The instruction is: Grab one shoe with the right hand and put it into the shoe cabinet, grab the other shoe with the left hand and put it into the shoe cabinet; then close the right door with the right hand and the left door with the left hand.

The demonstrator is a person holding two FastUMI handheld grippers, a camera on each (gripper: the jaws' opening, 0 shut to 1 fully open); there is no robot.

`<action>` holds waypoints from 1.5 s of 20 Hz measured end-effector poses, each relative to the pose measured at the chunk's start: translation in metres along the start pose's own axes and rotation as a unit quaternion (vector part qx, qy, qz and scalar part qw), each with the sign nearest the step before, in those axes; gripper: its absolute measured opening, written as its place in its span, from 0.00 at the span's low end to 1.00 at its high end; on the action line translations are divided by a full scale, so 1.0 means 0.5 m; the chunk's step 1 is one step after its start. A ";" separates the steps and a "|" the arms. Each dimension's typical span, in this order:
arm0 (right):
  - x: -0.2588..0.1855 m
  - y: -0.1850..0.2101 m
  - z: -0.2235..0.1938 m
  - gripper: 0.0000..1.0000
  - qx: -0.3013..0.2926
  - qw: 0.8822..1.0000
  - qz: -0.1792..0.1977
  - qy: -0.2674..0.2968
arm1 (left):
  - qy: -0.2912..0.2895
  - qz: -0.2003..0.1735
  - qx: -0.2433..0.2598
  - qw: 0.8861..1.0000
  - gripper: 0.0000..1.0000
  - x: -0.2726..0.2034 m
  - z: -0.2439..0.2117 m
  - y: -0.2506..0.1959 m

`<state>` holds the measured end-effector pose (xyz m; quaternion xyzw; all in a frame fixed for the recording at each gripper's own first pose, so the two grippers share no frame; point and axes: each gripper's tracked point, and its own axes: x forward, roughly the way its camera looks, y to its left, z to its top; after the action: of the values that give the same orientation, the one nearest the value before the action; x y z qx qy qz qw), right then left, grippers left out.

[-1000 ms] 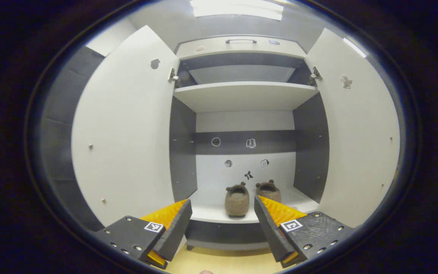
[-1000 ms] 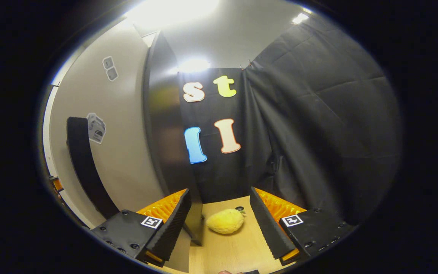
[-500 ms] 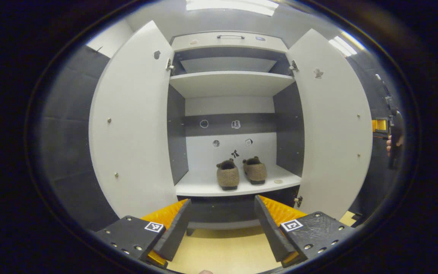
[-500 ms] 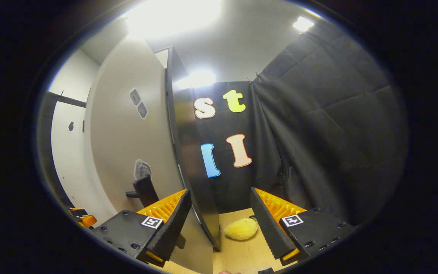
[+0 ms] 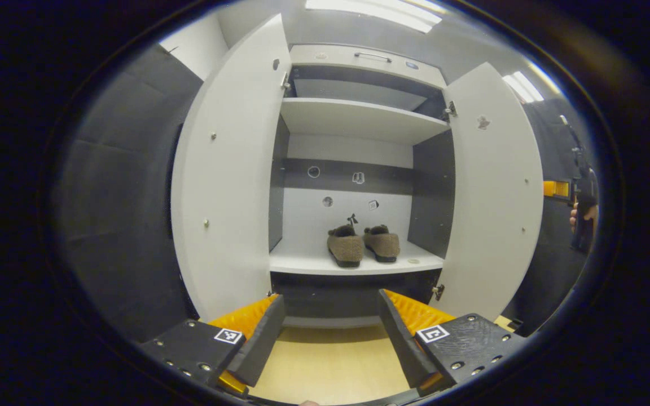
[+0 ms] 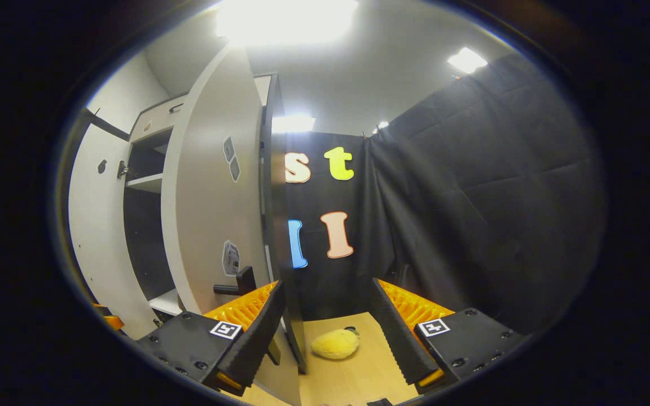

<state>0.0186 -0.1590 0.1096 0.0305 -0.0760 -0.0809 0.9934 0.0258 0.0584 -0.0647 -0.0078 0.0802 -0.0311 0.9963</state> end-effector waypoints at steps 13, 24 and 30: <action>-0.025 0.189 -0.023 0.97 0.024 0.999 0.040 -0.007 | 0.017 -0.026 -0.042 0.999 0.95 -0.063 -0.072 0.067; 0.023 0.337 -0.003 0.98 0.001 0.994 0.103 -0.025 | 0.015 0.059 -0.045 0.997 0.95 -0.147 -0.087 0.200; 0.039 0.328 -0.057 0.92 0.042 0.995 0.094 0.015 | -0.004 0.112 -0.059 0.992 1.00 -0.167 -0.038 0.305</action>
<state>0.0675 0.0005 0.0960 0.0657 -0.0673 0.0164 0.9954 -0.0502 0.2155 -0.0735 -0.0573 0.0782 0.0851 0.9916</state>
